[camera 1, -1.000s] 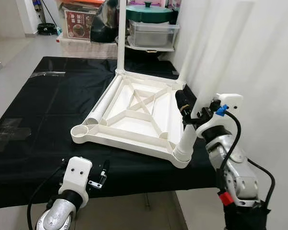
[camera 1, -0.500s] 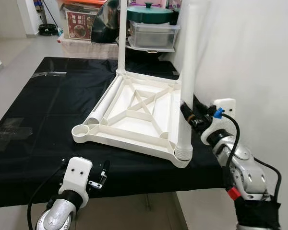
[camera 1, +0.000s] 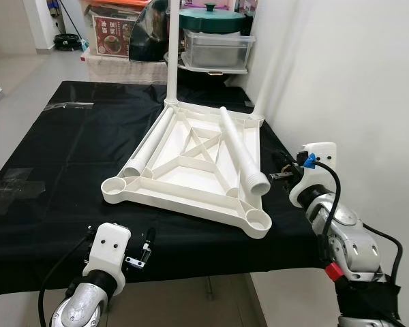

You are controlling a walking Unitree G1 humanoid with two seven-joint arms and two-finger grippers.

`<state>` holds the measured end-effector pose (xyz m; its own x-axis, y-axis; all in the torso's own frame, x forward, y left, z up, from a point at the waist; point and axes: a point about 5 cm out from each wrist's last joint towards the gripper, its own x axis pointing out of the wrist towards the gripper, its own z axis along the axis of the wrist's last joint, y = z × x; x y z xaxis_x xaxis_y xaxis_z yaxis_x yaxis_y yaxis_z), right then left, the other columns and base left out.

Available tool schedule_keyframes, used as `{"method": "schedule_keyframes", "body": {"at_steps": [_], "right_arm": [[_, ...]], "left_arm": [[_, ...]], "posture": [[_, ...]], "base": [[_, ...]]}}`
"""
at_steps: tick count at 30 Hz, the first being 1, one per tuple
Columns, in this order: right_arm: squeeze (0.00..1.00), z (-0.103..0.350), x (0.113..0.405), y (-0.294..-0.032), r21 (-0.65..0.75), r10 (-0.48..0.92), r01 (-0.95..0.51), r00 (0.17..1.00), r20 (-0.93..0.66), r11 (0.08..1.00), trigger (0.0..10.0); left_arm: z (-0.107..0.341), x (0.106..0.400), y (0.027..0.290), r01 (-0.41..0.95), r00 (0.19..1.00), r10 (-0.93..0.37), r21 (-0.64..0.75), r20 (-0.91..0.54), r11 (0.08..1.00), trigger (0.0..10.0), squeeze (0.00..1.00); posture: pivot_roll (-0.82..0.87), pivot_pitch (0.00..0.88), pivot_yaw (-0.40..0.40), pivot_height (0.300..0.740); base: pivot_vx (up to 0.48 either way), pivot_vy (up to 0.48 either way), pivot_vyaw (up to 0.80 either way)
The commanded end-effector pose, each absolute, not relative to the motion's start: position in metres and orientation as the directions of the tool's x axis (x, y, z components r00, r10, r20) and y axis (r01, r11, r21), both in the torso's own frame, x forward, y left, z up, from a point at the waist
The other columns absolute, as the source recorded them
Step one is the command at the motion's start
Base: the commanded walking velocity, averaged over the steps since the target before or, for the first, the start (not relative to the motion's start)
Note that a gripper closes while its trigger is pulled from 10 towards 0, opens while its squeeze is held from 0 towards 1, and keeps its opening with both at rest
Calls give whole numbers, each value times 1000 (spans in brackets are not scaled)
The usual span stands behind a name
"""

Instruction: Building children table

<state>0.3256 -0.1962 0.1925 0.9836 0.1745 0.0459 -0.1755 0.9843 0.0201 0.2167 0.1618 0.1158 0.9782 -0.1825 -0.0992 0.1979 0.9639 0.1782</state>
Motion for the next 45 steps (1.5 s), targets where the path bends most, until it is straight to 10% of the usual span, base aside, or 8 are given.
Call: {"method": "schedule_keyframes", "body": {"at_steps": [1,4,5,10,11,36,40,45], "right_arm": [[0,194,328,-196,45,162,-164,986,49,985,0],[0,195,329,-194,49,152,-155,986,61,987,0],[0,196,330,-189,49,145,-149,987,67,988,9647],[0,197,327,-171,82,154,-163,983,102,983,10000],[1000,197,324,-167,95,155,-167,981,118,981,10000],[1000,207,330,-141,45,212,-221,965,153,974,10000],[0,210,338,-143,6,220,-222,969,117,975,10000],[0,215,346,-145,-5,224,-224,972,66,975,10000]], "left_arm": [[113,218,162,198,978,-181,182,-106,963,10000,0],[114,218,163,196,978,-181,181,-101,964,10000,0],[116,219,163,193,980,-179,181,-92,964,10000,0],[121,222,163,182,983,-174,174,-62,968,10000,0],[124,223,164,174,985,-168,166,-46,971,10000,0],[153,230,170,95,986,-108,110,124,989,10000,0],[153,230,168,103,986,-116,111,120,988,10000,0],[152,230,168,102,986,-115,109,119,989,10000,0]], "posture": [[45,0,-117,740],[45,0,-115,740],[46,0,-114,740],[46,0,-111,740],[48,0,-108,740],[54,0,-113,740],[51,0,-114,740],[51,0,-117,740]], "base": [[0,0,0],[0,0,0],[0,0,0],[0,0,0],[0,0,0],[373,0,0],[0,0,0],[0,0,0]]}}
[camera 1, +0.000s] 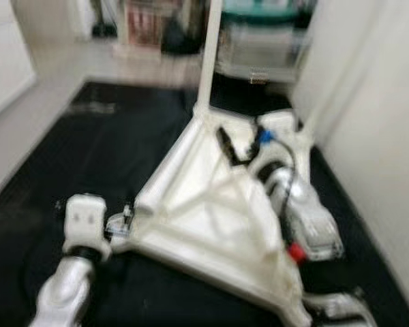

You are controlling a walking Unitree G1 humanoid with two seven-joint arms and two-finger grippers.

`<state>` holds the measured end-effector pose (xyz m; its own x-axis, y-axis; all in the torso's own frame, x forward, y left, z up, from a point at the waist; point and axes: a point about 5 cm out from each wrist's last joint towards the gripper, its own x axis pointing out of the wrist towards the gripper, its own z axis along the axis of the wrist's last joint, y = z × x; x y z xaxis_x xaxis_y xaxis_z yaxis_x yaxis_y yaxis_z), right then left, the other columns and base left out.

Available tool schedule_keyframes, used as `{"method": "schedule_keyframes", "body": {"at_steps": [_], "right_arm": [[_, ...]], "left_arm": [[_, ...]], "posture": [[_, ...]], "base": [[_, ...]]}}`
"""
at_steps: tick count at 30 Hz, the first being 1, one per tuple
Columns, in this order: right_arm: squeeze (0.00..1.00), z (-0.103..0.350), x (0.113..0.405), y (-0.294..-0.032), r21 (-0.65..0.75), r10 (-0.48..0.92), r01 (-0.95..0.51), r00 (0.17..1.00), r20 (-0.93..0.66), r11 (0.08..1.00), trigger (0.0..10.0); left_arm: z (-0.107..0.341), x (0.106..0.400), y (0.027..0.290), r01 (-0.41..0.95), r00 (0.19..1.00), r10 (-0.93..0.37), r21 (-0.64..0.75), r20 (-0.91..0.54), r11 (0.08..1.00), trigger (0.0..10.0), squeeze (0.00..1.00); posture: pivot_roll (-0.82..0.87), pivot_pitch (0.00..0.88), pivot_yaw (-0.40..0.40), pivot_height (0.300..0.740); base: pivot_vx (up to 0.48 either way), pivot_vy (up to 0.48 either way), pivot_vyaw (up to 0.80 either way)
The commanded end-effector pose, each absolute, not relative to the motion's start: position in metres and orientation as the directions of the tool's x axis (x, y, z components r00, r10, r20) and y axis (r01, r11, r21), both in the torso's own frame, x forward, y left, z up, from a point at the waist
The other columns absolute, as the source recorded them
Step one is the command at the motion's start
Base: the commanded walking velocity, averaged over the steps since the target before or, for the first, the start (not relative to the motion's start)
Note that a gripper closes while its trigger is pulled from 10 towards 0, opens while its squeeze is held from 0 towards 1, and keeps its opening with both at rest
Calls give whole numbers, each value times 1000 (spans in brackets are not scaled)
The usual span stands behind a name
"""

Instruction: Building children table

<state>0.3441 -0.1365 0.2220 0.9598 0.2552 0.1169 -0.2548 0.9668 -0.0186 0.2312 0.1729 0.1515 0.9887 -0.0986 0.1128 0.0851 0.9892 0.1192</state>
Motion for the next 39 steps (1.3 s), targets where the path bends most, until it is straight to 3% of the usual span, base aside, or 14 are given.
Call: {"method": "schedule_keyframes", "body": {"at_steps": [1,13,19,23,30,33,34,37,39], "right_arm": [[0,216,348,-146,-9,225,-225,973,51,974,10000],[0,223,365,-157,-102,165,-176,980,-108,979,10000],[0,207,386,-169,-130,108,-155,943,-314,979,10000],[0,193,390,-179,11,97,-100,912,-398,995,10000],[0,163,385,-172,159,180,-111,828,-531,981,10000],[0,157,382,-169,178,195,-114,810,-554,977,10000],[0,138,376,-167,172,199,-116,759,-620,978,10000],[0,124,372,-163,142,204,-146,711,-673,979,10000],[0,124,372,-163,142,204,-146,711,-673,979,10000]], "left_arm": [[152,230,167,101,986,-114,109,119,989,10000,0],[151,230,167,101,987,-113,114,111,988,10000,0],[150,232,164,97,988,-109,112,111,989,10000,0],[148,230,166,87,990,-99,117,105,989,10000,0],[147,231,165,87,990,-99,117,100,989,10000,0],[147,231,164,88,990,-100,116,100,989,10000,0],[146,233,164,88,991,-100,122,94,989,10000,0],[145,233,164,83,991,-95,127,90,988,10000,0],[145,233,164,83,991,-95,127,90,988,10000,0]], "posture": [[50,0,-120,740],[45,0,-123,740],[56,0,-144,740],[61,0,-153,740],[56,0,-156,740],[53,0,-157,740],[55,0,-164,740],[55,0,-169,740],[55,0,-169,740]], "base": [[0,0,0],[0,0,0],[0,0,0],[0,0,0],[0,0,0],[0,0,0],[0,0,0],[0,0,0],[0,0,0]]}}
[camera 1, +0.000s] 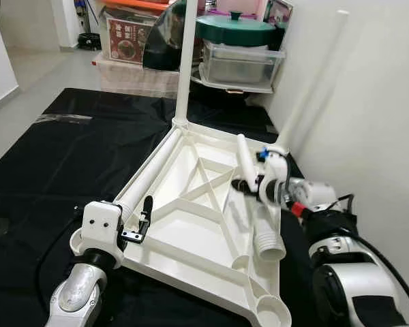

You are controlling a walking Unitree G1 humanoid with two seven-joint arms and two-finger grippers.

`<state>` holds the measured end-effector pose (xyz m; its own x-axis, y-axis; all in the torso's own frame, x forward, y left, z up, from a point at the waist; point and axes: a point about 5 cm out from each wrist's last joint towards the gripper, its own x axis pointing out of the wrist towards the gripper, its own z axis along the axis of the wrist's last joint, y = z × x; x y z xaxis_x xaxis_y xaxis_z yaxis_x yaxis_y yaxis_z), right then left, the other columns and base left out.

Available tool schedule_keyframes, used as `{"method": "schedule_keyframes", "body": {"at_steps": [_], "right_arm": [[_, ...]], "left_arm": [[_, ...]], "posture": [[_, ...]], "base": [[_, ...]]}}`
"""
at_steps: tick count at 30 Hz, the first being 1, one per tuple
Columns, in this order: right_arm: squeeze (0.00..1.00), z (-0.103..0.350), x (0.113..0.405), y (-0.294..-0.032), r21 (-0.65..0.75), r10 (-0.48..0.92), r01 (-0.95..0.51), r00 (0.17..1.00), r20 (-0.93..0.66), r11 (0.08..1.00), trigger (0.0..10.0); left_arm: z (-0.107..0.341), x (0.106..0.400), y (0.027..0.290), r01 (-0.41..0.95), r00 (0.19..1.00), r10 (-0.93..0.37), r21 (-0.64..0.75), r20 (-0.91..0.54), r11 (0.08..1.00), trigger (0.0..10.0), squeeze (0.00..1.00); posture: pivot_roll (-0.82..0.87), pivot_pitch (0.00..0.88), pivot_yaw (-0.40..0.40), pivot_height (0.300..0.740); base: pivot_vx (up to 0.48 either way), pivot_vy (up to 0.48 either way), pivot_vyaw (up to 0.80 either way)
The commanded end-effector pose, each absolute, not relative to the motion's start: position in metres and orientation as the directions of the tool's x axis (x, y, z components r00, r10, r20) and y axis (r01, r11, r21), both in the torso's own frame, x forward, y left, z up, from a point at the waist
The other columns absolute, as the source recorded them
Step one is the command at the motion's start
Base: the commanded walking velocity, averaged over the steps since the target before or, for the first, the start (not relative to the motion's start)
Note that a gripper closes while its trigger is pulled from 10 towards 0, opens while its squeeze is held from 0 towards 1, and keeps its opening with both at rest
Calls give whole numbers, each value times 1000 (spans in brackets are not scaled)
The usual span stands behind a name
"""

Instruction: Building children table

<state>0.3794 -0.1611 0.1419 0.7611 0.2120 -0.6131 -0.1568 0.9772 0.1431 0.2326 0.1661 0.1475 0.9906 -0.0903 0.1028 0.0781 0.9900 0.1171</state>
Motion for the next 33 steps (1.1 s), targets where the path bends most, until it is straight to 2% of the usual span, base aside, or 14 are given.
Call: {"method": "schedule_keyframes", "body": {"at_steps": [1,4,6,9,10,15,24,28,29,30,33], "right_arm": [[0,120,370,-162,127,206,-164,694,-690,978,10000],[0,114,368,-161,109,203,-180,672,-712,978,10000],[0,95,360,-164,50,181,-225,613,-769,973,10000],[0,89,357,-166,35,172,-235,594,-786,971,10000],[0,86,355,-169,33,168,-232,591,-789,972,0],[0,86,354,-172,74,180,-203,579,-795,976,0],[0,95,356,-161,183,279,-223,547,-789,957,0],[0,160,381,-135,353,502,-358,662,-557,864,0],[0,180,387,-133,342,521,-397,709,-475,852,0],[0,180,387,-133,342,521,-397,709,-475,852,0],[0,232,395,-130,319,565,-487,792,-233,813,0]], "left_arm": [[144,233,164,81,992,-93,128,89,988,10000,0],[144,233,164,79,992,-91,130,88,988,10000,0],[143,234,164,75,992,-87,135,87,988,10000,0],[143,234,164,74,993,-86,136,86,988,10000,0],[143,235,163,73,993,-85,137,85,988,10000,0],[141,235,162,73,993,-84,139,79,988,10000,0],[138,239,163,62,995,-72,146,67,987,10000,0],[137,238,167,28,997,-38,149,64,988,10000,0],[137,238,168,24,997,-34,148,62,989,10000,0],[137,238,168,24,997,-34,148,62,989,10000,0],[137,237,168,25,997,-33,134,63,991,10000,0]], "posture": [[55,0,-171,740],[55,0,-173,740],[51,0,-181,740],[51,0,-181,740],[48,0,-185,740],[41,0,-183,740],[34,0,-182,740],[41,0,-181,740],[42,0,-182,740],[42,0,-182,740],[43,0,-179,740]], "base": [[0,0,0],[0,0,0],[0,0,0],[0,0,0],[0,0,0],[0,0,0],[0,0,0],[0,0,0],[0,0,0],[0,0,0],[0,0,0]]}}
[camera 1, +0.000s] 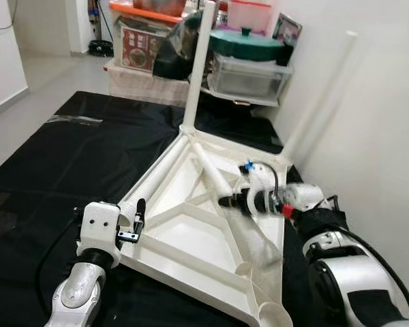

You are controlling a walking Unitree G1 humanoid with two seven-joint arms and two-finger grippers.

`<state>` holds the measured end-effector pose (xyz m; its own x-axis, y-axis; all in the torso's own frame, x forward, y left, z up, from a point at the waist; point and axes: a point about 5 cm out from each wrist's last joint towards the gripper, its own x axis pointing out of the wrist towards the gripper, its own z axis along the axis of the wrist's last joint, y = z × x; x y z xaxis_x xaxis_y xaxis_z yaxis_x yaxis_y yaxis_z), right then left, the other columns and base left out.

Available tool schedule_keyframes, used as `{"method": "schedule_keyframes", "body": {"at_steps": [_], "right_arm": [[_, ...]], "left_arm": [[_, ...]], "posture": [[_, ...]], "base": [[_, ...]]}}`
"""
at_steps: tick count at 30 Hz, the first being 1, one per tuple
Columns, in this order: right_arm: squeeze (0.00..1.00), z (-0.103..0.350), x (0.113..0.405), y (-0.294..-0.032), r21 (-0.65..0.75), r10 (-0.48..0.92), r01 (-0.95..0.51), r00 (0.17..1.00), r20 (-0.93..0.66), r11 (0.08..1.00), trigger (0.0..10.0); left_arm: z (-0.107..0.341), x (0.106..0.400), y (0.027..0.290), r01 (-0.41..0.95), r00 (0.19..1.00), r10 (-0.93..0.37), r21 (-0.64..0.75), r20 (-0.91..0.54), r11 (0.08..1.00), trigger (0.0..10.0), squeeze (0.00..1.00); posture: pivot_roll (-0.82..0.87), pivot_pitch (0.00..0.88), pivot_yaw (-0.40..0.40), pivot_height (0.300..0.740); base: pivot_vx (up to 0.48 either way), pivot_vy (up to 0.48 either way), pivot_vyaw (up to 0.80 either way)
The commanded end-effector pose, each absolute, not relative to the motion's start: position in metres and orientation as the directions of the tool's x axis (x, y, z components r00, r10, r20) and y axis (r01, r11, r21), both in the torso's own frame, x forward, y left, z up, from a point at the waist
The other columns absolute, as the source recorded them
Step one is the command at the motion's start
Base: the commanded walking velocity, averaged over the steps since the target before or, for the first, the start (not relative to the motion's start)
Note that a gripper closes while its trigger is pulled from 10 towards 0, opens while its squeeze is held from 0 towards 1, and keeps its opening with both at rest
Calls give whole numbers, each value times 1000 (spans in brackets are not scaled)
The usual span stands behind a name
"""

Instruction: Building children table

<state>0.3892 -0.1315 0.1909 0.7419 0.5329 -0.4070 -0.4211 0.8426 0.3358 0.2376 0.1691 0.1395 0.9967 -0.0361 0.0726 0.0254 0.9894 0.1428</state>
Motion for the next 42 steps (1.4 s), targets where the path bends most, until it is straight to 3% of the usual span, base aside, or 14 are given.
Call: {"method": "schedule_keyframes", "body": {"at_steps": [1,5,9,11,15,17,18,20,22,24,27,38,42], "right_arm": [[0,232,395,-130,319,565,-487,792,-233,813,0],[0,273,395,-129,304,577,-538,815,-49,786,0],[0,287,393,-128,305,580,-560,814,28,771,0],[0,283,386,-114,327,592,-587,800,96,740,0],[0,279,383,-109,337,596,-595,795,114,730,0],[0,264,371,-84,372,617,-615,776,129,695,0],[0,264,371,-84,372,617,-615,776,129,695,0],[0,260,356,-54,384,653,-658,739,165,648,0],[0,260,356,-54,384,653,-658,739,165,648,0],[0,266,347,-30,359,692,-710,693,203,606,0],[0,270,341,-18,338,720,-746,656,225,574,0],[0,274,312,4,308,796,-836,536,280,454,0],[0,269,306,7,310,805,-839,529,269,448,0]], "left_arm": [[137,237,168,25,997,-33,134,63,991,10000,0],[140,238,166,54,995,-60,73,77,996,10000,0],[143,239,163,85,993,-86,17,86,996,10000,0],[155,236,150,234,969,-212,-186,130,954,10000,0],[160,234,145,301,950,-269,-245,157,921,10000,0],[168,227,134,457,889,-418,-290,188,841,10000,0],[168,227,134,457,889,-418,-290,188,841,10000,0],[166,222,126,566,823,-544,-294,162,770,10000,0],[166,222,126,566,823,-544,-294,162,770,10000,0],[165,221,121,623,778,-612,-299,143,723,10000,0],[166,222,118,644,760,-634,-302,145,703,10000,0],[160,226,127,629,763,-639,-336,97,701,10000,0],[163,229,127,638,756,-646,-330,101,695,10000,0]], "posture": [[43,0,-179,740],[41,0,-170,740],[40,0,-169,740],[38,0,-161,740],[38,0,-161,740],[57,0,-150,740],[57,0,-150,740],[57,0,-137,740],[57,0,-137,740],[51,0,-128,740],[56,0,-130,740],[57,0,-128,740],[57,0,-128,740]], "base": [[0,0,0],[0,0,0],[0,0,0],[0,0,0],[0,0,0],[0,0,0],[0,0,0],[0,0,0],[0,0,0],[0,0,0],[0,0,0],[0,0,0],[0,0,0]]}}
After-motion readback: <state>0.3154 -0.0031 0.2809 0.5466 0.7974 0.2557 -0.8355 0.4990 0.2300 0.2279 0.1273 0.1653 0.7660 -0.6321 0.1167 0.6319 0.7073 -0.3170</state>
